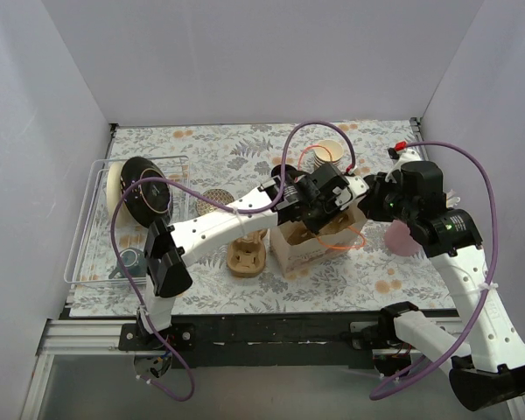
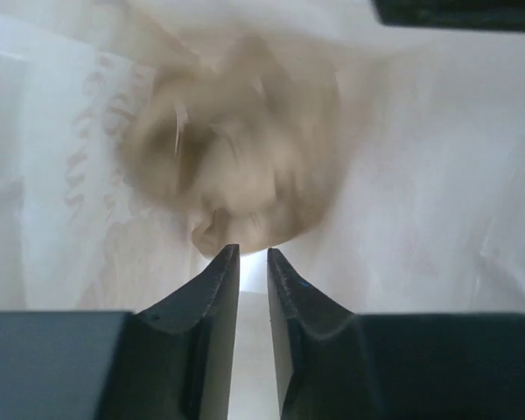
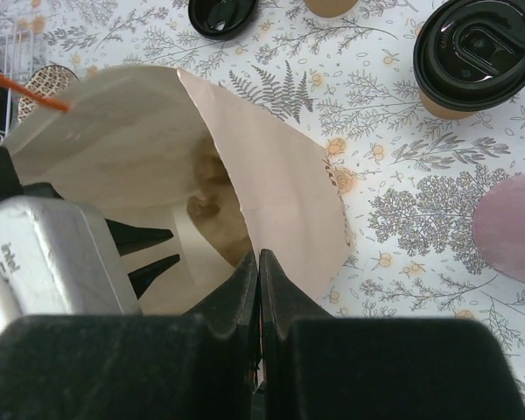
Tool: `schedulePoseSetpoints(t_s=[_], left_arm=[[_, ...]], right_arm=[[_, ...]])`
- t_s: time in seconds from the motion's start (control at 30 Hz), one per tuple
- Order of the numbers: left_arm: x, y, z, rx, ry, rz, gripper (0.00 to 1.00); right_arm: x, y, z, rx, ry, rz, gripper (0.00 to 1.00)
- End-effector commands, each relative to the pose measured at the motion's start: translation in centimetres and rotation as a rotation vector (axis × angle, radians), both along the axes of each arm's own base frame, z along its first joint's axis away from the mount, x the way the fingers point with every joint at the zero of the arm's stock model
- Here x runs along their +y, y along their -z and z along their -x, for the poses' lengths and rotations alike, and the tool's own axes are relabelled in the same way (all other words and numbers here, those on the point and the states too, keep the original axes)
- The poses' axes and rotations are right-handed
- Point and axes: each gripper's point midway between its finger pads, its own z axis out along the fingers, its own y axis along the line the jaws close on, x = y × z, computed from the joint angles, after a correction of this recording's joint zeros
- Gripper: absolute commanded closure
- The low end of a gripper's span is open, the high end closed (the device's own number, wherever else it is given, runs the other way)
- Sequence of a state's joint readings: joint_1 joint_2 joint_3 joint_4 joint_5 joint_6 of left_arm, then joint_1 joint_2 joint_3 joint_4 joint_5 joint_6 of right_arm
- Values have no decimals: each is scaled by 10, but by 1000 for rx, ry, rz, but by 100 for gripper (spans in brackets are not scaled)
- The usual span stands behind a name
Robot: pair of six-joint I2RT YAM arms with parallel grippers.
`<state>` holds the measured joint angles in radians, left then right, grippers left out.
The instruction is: Pack the takeout coffee
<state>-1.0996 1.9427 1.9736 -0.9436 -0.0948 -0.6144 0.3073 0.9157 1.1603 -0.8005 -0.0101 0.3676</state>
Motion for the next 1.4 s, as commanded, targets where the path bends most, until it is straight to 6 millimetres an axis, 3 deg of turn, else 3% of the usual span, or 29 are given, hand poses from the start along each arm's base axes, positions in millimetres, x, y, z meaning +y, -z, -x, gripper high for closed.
schedulePoseSetpoints(t_s=[0.0, 0.17, 0.37, 0.53, 0.7, 0.77, 0.87, 0.93, 1.0, 1.13, 1.27, 1.37], left_arm=[[8, -15, 3, -53, -18, -9, 82], [19, -14, 5, -66, -30, -40, 78], [2, -30, -5, -84, -77, 31, 66], [-11, -83, -12, -74, -213, 200, 56], [-1, -136, -7, -48, -335, 393, 43], [3, -139, -1, -10, -361, 427, 37], [22, -151, 7, 33, -444, 481, 31], [47, -165, 7, 22, -541, 529, 31], [65, -152, 8, 42, -650, 524, 30], [110, -154, 14, 32, -782, 549, 30], [140, -152, 14, 31, -899, 556, 30], [147, -150, 14, 59, -933, 549, 30]], right_arm=[[5, -12, -6, -58, -14, -29, 92], [5, -13, -8, -62, -20, -24, 92], [5, -12, -8, -62, -27, -12, 88], [3, -15, -5, -69, -24, -10, 83], [2, -9, 1, -44, -11, -20, 81], [0, -6, 3, -39, -2, -22, 80], [0, -2, 7, -30, 2, -30, 76], [-2, -2, 10, -27, 12, -33, 70], [-3, -2, 13, -25, 16, -33, 65], [-4, -9, 15, -33, 16, -38, 59], [-1, -16, 17, -42, -2, -46, 55], [0, -24, 17, -65, -23, -37, 50]])
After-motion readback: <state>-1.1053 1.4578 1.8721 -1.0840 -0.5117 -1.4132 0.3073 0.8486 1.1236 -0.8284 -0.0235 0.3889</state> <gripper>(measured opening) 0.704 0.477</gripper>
